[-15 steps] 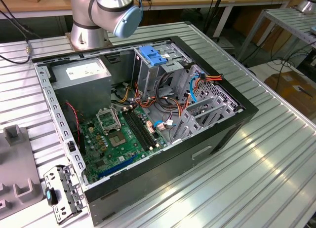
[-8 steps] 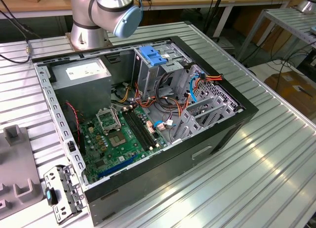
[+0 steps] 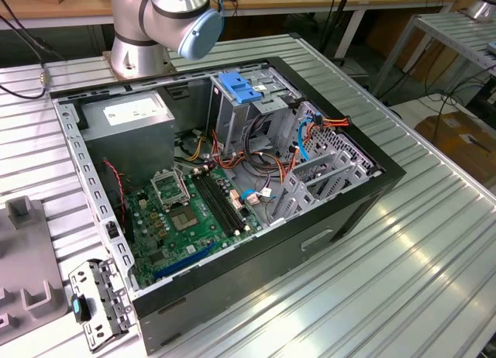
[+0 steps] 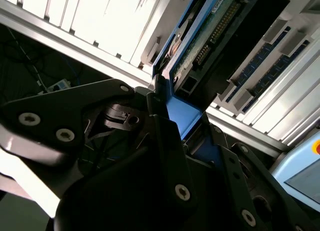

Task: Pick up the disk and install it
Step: 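Pick up the disk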

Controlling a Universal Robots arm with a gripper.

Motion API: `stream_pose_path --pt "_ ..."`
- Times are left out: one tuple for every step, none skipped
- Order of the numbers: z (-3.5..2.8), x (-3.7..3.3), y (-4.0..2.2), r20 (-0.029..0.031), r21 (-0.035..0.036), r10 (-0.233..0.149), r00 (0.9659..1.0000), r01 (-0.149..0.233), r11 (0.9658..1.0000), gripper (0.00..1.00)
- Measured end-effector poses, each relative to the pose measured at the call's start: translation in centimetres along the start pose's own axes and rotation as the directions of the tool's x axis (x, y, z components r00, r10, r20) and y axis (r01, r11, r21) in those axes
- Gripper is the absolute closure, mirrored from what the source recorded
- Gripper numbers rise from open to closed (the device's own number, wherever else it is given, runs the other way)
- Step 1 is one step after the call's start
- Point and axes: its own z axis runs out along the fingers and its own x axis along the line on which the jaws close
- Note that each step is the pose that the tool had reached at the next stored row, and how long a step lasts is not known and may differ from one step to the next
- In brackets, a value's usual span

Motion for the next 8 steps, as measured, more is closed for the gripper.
stream_pose_path --pt "-0.09 0.00 0.00 -0.0001 -0.0002 0.000 1.0000 0.000 1.0000 0.63" --pt "-0.14 0.00 0.00 0.0000 -0.0001 0.000 1.0000 0.000 1.0000 0.63" --pt "-0.17 0.00 0.00 0.0000 -0.0001 0.000 1.0000 0.000 1.0000 0.63" --pt "-0.19 0.00 0.00 0.0000 0.0001 0.000 1.0000 0.000 1.0000 0.63" --pt "-0.22 0.00 0.00 0.0001 0.0000 0.000 1.0000 0.000 1.0000 0.63" --pt "-0.25 0.00 0.00 0.0000 -0.0001 0.000 1.0000 0.000 1.0000 0.63" --pt "-0.27 0.00 0.00 0.0000 -0.0001 0.000 1.0000 0.000 1.0000 0.63" --pt "-0.30 0.00 0.00 0.0000 0.0000 0.000 1.0000 0.000 1.0000 0.63"
